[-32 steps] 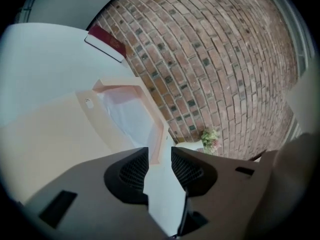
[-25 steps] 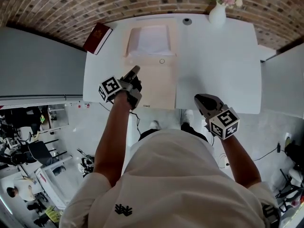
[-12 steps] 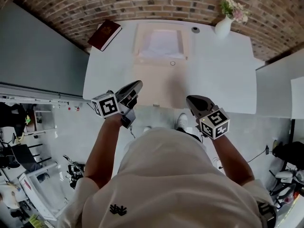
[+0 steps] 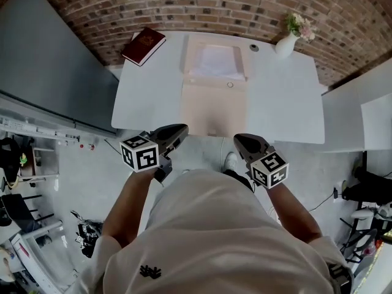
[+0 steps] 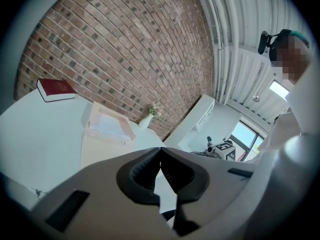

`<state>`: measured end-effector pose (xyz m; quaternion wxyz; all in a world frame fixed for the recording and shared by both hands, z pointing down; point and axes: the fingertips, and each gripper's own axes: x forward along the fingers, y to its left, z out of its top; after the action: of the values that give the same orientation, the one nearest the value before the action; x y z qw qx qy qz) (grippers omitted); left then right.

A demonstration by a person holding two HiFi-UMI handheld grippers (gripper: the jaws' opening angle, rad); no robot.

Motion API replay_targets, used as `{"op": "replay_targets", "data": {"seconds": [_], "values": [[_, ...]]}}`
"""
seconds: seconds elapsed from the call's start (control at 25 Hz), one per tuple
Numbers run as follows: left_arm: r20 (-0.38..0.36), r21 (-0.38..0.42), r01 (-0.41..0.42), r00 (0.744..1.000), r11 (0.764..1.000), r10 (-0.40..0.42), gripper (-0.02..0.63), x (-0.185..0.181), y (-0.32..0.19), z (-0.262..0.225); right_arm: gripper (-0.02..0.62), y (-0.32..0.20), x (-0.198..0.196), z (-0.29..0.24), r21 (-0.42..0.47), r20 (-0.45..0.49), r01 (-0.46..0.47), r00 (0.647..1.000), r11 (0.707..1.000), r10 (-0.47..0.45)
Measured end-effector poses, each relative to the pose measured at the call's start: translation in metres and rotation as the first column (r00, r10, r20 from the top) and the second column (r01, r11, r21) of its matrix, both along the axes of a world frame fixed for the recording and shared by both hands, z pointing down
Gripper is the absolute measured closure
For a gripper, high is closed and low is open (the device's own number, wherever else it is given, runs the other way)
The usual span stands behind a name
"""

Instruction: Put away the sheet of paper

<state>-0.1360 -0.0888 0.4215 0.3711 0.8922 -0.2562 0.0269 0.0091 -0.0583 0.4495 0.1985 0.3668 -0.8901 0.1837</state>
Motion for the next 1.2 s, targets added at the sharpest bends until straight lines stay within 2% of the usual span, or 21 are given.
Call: {"op": "replay_targets", "data": {"seconds": [0.24, 0.52, 1.0, 1.2], "values": [[0.008, 0.055, -0.034, 0.999, 0.998, 0.033, 0.581, -0.028, 0.045, -0.007, 0.563, 0.04, -0.038, -0.007, 0.02, 0.0, -0.008, 1.0, 1.0, 0.008], [-0.007, 0.05, -0.039, 0.999, 0.998, 0.039, 0.583, -0.052, 0.075, -0.004, 0.566, 0.071, -0.068, -0.001, -0.001, -0.038, 0.02, 0.999, 1.0, -0.02], [0.03, 0.087, -0.102, 0.995, 0.991, 0.1, 0.583, -0.053, 0.093, -0.003, 0.566, 0.093, -0.082, -0.001, -0.002, -0.034, -0.005, 0.999, 1.0, 0.005], [0.031, 0.096, -0.096, 0.995, 0.991, 0.093, 0.583, -0.059, 0.097, -0.006, 0.566, 0.095, -0.086, -0.006, 0.013, -0.037, 0.001, 0.999, 1.0, 0.0]]}}
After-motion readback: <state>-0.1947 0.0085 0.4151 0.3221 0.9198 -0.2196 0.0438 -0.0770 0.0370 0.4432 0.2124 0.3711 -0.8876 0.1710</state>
